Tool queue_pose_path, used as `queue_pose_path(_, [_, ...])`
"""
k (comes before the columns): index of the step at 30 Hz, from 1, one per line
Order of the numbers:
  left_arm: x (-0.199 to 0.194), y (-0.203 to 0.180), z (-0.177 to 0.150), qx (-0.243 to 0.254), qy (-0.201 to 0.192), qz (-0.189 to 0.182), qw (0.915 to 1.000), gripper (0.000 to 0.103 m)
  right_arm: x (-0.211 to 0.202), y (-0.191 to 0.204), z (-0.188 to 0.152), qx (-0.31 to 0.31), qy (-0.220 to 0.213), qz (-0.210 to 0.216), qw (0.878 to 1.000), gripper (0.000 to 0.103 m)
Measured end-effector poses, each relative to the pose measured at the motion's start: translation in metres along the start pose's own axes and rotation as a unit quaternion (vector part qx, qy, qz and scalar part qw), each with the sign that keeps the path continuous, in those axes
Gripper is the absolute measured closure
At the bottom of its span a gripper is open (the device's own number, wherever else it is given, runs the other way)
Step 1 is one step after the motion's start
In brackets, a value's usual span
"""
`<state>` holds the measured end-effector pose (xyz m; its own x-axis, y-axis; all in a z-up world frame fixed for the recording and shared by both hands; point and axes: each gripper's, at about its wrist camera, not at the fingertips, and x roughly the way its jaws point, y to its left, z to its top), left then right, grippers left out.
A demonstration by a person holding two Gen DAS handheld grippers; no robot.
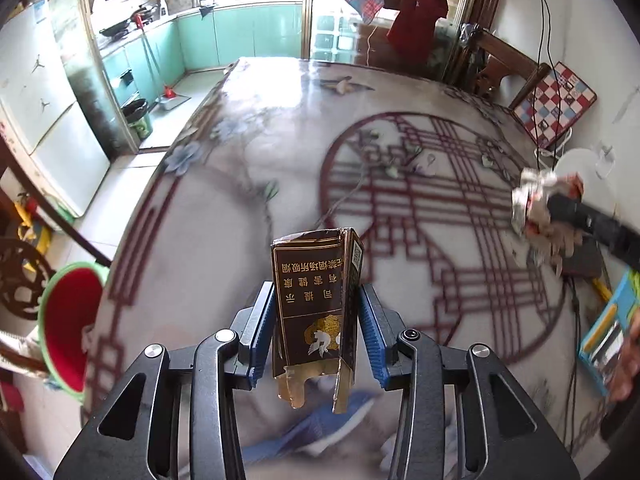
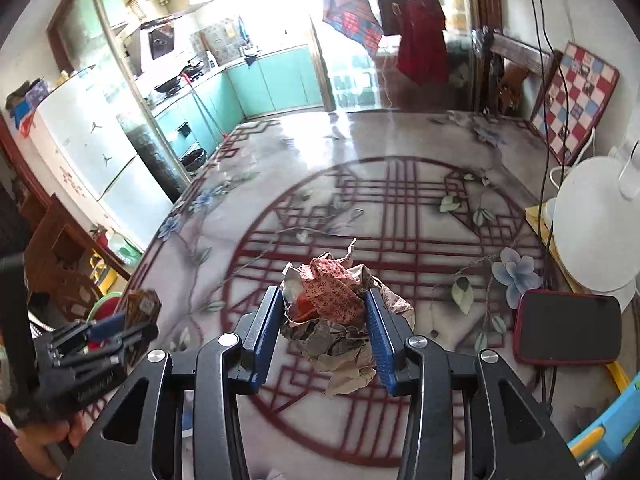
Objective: Collect trash
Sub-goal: 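Carry the cigarette box and crumpled paper in both tools over the red bucket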
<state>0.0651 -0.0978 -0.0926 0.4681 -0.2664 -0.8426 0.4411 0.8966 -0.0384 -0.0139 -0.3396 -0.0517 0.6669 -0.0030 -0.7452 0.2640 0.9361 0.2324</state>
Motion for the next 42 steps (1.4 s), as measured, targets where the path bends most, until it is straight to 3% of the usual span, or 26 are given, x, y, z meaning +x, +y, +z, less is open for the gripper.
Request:
queue_pose_path(5, [-0.020,0.038,-0.008,-0.040,-0.012,-0.004,0.9991,0.064,-0.004,0.041,-0.003,-0.028,-0.004,0.009,1.000,0.063])
queue_pose_path(14, [-0.038,0.114,-0.022,-0.065,-0.035,-0.008,0.9972,0.063,-0.001,0.136,-0.004,-0.082,-0.015,0.009,0.996,0.063])
queue_pose_path(29, [-0.034,0.269,-0.032,-0.080,-0.016,0.011,0.9966,0.063,0.051,0.308,-0.011,-0.107,0.004,0.033,0.994,0.063])
queue_pose_path(42, [-0.022,0.346,-0.048,-0.108,0.008,0.023,0.9938,0.063,0.085,0.404,-0.013,-0.158,0.023,0.052,0.986,0.063])
